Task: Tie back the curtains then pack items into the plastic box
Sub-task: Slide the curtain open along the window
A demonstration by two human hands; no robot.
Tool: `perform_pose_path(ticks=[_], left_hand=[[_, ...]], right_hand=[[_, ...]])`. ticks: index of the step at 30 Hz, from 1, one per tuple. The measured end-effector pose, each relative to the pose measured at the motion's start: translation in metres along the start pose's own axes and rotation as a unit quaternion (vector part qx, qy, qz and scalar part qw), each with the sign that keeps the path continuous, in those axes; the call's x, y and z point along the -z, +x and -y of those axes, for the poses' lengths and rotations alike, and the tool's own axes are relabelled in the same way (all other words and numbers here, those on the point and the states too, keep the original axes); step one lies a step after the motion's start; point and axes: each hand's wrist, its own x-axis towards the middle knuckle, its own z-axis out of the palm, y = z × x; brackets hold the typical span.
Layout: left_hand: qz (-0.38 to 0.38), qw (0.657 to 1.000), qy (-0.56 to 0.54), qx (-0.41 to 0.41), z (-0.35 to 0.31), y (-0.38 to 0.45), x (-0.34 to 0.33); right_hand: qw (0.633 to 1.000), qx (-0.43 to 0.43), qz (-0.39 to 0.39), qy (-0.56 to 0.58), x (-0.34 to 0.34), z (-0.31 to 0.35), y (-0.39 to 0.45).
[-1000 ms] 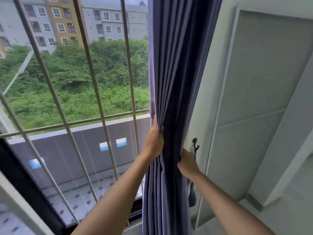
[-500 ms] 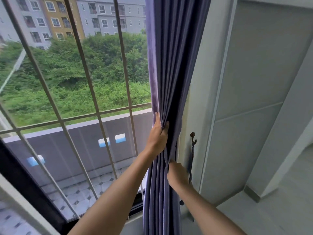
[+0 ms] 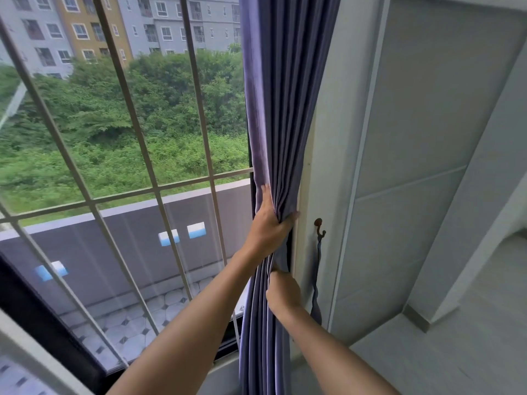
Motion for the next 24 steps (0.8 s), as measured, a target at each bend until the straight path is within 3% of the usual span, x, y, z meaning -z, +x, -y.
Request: perform_pose_path(ticks=[4, 6, 9, 11, 16, 21, 24], left_hand=[[0.019, 1.000, -0.008, 0.014, -0.005, 0.001, 0.002], [0.016, 1.000, -0.016, 0.021, -0.006, 0.002, 0.004], [0.013, 0.999, -0.029, 0.016, -0.007, 0.002, 0.006], [0.016, 0.999, -0.038, 0.014, -0.008, 0.000, 0.004], [0.030, 0.997, -0.055, 0.044, -0.014, 0.002, -0.006], [0.066, 0.993, -0.016, 0.095, -0.001, 0.007, -0.029], [0.062, 0.993, -0.001, 0.105, 0.002, 0.011, -0.037]], right_hand=[[0.999, -0.001, 0.010, 0.047, -0.003, -0.005, 0.005], [0.991, 0.005, 0.005, 0.134, -0.008, -0.010, 0.008], [0.949, 0.063, -0.109, 0.288, -0.008, -0.014, 0.018], [0.923, 0.071, -0.179, 0.333, 0.000, -0.013, 0.031], [0.924, 0.055, -0.219, 0.309, 0.018, -0.013, 0.054], [0.956, 0.061, -0.204, 0.201, 0.006, -0.026, 0.067], [0.959, 0.046, -0.178, 0.217, -0.008, -0.038, 0.080]])
